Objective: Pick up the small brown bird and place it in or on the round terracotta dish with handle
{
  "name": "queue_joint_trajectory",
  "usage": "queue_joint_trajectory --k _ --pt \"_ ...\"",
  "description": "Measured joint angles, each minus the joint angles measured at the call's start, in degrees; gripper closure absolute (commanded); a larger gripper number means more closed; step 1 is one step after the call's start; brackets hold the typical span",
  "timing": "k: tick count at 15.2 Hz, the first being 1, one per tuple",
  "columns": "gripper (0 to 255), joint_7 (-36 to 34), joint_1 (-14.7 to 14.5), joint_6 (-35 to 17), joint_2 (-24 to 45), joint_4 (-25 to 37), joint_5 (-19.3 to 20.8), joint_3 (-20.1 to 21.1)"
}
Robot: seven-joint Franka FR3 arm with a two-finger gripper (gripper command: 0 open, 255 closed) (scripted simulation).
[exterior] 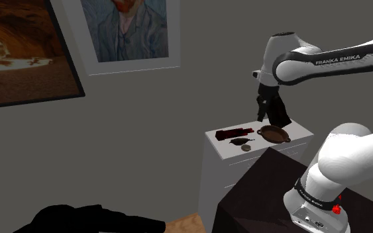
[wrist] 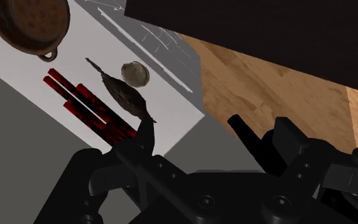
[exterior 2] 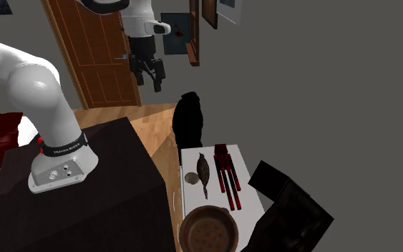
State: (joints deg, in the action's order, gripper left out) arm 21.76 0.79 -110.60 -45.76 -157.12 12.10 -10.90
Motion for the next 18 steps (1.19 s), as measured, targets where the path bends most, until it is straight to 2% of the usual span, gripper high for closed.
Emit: queue_joint_trajectory --k 8,13,16,18 --pt "0 10.42 1.8 -21.2 12.04 -6.39 8.08 -8.65" --pt "0 17.56 1.54 -36.05 25.04 -6.26 11.13 -14.65" --pt "0 23.48 -0.1 -45.15 34.41 -4.73 9.67 -18.49" --pt "0 29.4 -2.03 -50.66 40.85 -3.21 5.25 -20.44"
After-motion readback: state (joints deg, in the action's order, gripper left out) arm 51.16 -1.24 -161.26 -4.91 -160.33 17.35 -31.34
